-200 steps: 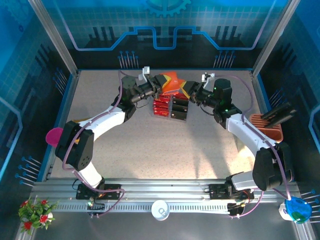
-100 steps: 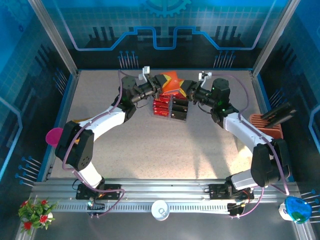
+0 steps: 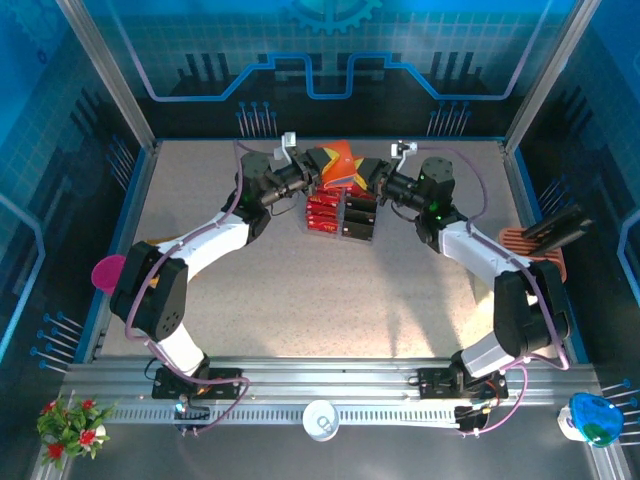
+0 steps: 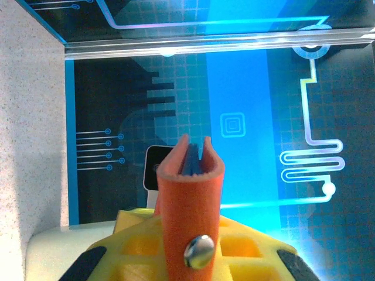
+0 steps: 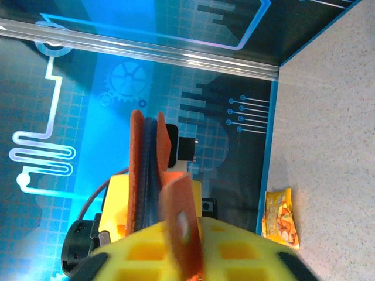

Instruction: Put the credit cards into the card holder

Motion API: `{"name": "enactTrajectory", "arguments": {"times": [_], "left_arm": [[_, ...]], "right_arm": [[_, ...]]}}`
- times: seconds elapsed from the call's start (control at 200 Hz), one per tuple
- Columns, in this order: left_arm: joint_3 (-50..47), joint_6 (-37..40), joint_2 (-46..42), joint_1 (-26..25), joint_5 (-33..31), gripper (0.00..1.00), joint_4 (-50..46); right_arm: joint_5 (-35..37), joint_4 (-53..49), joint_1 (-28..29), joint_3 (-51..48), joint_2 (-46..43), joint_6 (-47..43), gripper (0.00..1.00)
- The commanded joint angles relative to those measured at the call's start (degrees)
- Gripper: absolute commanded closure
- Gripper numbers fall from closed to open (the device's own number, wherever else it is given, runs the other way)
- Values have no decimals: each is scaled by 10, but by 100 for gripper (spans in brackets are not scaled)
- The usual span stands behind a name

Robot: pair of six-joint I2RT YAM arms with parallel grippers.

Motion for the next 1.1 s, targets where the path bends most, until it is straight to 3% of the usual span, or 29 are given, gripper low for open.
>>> {"name": "enactTrajectory", "arguments": {"times": [0.0, 0.26, 0.345, 0.435, 0.56, 0.915, 1.096], "left_arm": [[-5, -6, -8, -13, 30, 100, 39], [-2, -3, -2, -13, 30, 90, 34], [1, 5, -3, -12, 29, 75, 22], [6, 17, -4, -11, 29, 66, 9], [6, 28, -8, -9, 29, 45, -8], [-25, 49, -28, 9, 28, 34, -30], [-27, 121, -63, 27, 27, 26, -139]], "right_arm": [[-23, 54, 21, 8, 12, 21, 99], [-17, 95, 9, -11, 13, 42, 100], [-15, 104, 3, -19, 10, 47, 100], [-13, 107, 0, -23, 8, 47, 100], [-9, 113, -4, -36, 6, 47, 100], [-6, 123, -10, -80, -3, 47, 100], [-10, 138, -13, -93, -2, 53, 100]]}}
